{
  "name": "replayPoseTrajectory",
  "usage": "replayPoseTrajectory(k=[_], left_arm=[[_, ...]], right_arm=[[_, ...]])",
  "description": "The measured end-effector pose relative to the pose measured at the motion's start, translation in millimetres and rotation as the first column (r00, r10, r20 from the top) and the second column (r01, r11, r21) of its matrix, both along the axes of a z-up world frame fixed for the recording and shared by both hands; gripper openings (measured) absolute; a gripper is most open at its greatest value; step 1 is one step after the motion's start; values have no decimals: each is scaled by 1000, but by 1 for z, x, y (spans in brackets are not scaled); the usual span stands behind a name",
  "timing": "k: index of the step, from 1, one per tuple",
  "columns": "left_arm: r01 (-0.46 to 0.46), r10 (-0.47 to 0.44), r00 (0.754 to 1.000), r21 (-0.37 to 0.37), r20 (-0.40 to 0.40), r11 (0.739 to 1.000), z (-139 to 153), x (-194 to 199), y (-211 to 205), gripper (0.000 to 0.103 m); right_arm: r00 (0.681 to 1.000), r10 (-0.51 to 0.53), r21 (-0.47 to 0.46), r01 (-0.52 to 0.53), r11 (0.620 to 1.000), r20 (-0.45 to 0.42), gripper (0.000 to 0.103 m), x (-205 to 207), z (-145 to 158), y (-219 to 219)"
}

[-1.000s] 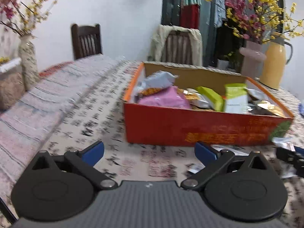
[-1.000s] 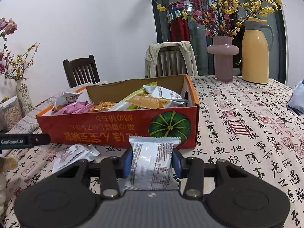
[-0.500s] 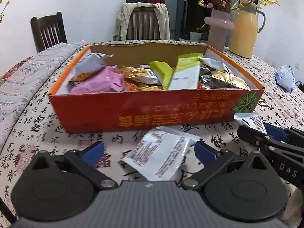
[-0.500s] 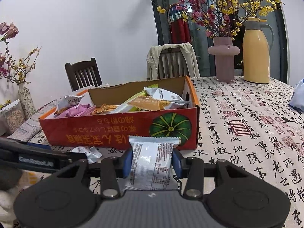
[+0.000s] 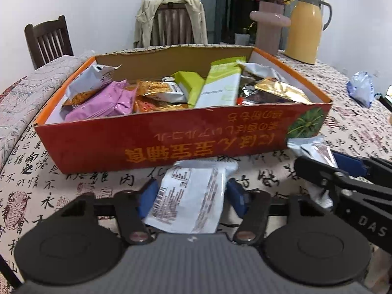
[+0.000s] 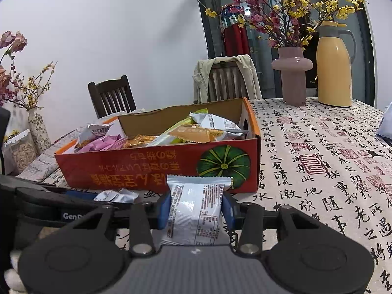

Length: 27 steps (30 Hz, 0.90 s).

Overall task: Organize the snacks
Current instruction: 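Grasp the white packet with the left tool while the right tool holds its packet, then carry both held white packets over the cardboard box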

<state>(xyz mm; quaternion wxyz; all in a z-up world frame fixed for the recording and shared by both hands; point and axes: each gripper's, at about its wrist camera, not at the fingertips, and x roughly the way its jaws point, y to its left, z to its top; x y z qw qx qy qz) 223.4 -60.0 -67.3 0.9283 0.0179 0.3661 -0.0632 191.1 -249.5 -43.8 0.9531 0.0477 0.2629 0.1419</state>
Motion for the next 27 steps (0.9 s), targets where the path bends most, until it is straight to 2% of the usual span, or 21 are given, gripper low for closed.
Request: replayPoseTrajectory(k=[14, 27], left_arm=[[0, 0, 997, 5, 74, 1000, 8, -22, -1, 53], [-21, 27, 990, -42, 141, 999, 28, -42, 12, 53]], right_arm=[[1000, 10, 3, -10, 1000, 2, 43, 0, 0, 0], [999, 26, 5, -27, 1000, 35, 43, -9, 5, 1]])
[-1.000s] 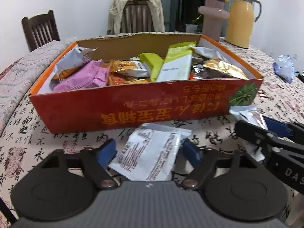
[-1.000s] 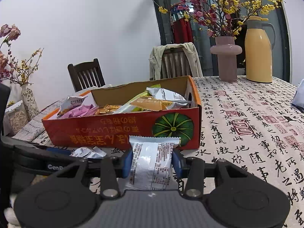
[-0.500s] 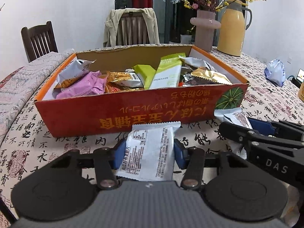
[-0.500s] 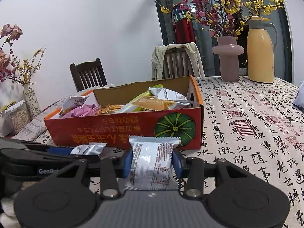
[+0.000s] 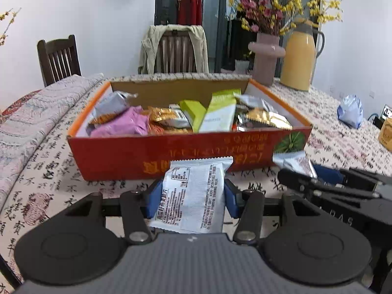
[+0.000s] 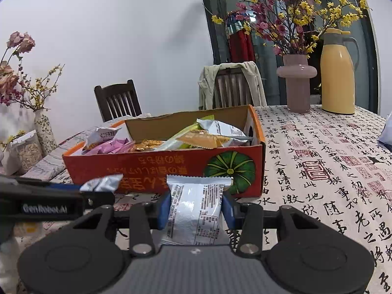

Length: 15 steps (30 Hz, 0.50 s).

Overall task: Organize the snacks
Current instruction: 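Carry both held white packets over the cardboard box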

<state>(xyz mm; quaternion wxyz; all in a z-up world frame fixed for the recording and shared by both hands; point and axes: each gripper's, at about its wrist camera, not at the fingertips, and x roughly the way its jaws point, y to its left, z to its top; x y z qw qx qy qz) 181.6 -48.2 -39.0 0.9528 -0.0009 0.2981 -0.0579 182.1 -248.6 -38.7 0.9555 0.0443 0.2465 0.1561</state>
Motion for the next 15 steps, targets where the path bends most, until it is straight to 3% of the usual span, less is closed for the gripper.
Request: replayPoseTrajectory(k=[15], left_arm=[[-43, 48, 981, -28, 188, 999, 60, 1, 12, 53]], right_arm=[[992, 14, 5, -15, 1000, 128, 43, -2, 48, 10]])
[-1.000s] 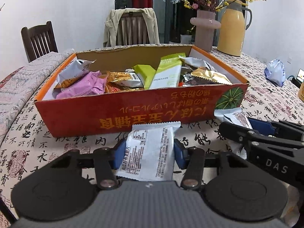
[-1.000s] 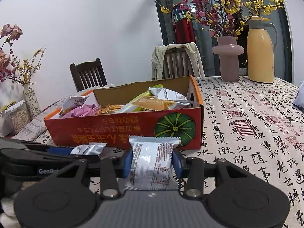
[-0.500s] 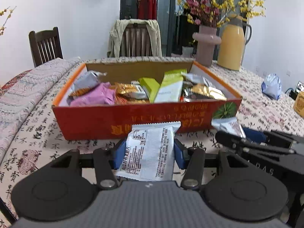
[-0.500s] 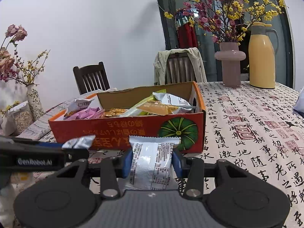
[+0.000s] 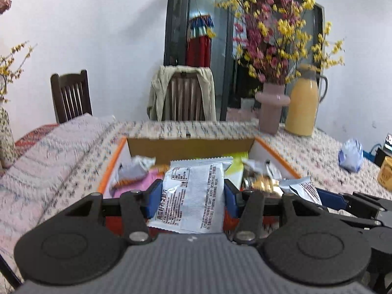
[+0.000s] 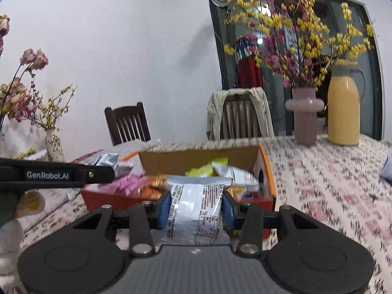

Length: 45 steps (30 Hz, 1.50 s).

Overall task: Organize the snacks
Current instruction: 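Carry both held white packets over the cardboard box, then open the left tool and the right tool to drop both packets into the box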

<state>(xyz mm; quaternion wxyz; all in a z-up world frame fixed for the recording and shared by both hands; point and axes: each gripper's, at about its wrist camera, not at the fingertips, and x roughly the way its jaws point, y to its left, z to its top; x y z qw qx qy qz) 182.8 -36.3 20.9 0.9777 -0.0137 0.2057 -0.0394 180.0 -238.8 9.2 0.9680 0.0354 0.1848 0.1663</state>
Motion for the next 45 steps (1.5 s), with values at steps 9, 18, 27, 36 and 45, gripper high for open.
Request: replayPoseTrajectory(k=[9, 18, 27, 36, 45], left_arm=[[-49, 51, 996, -26, 68, 998, 25, 24, 5, 53], [-130, 134, 989, -62, 62, 990, 23, 68, 21, 53], [-199, 203, 977, -68, 61, 978, -10, 105, 41, 53], [-197, 205, 974, -88, 93, 977, -12, 93, 42, 94], [-226, 237, 966, -103, 100, 969, -9, 87, 44, 103]], right_arm=[[998, -22, -4, 22, 1000, 61, 43, 32, 31, 12], [997, -47, 5, 47, 999, 59, 43, 78, 40, 25], [997, -72, 27, 71, 997, 35, 43, 116, 5, 31], [996, -83, 26, 84, 996, -32, 70, 119, -4, 28], [994, -107, 49, 108, 993, -27, 103, 113, -3, 25]])
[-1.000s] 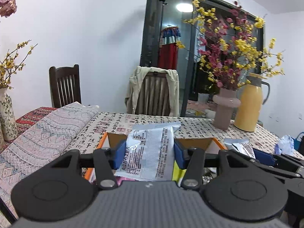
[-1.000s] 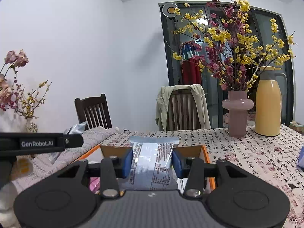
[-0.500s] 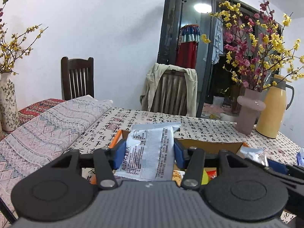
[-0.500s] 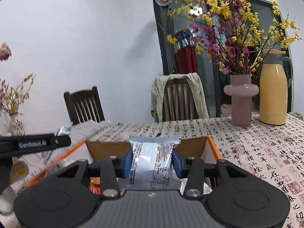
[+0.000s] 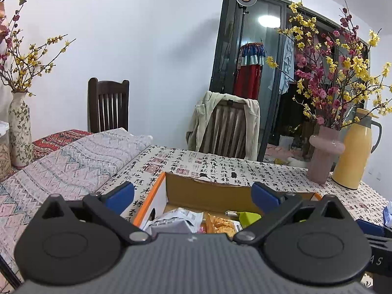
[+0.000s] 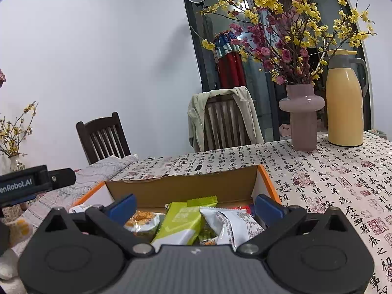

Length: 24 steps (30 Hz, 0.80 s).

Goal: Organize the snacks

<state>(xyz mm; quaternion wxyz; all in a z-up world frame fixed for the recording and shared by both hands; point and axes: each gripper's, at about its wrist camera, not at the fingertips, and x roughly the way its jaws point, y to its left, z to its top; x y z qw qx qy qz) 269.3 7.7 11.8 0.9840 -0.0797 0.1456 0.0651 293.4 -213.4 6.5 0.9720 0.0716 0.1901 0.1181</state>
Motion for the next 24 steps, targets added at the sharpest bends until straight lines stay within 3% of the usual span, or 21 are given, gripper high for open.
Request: replayPoseTrajectory(k=[15, 24], left_arm=[[-18, 17, 999, 32, 39, 999, 10, -14, -6, 103], [-9, 5, 998, 62, 62, 998, 27, -52, -12, 103]], right_arm=[[1000, -2, -10, 2, 1000, 14, 103, 0, 2, 0], [999, -5, -18, 6, 1000, 41, 103, -30, 17, -4]])
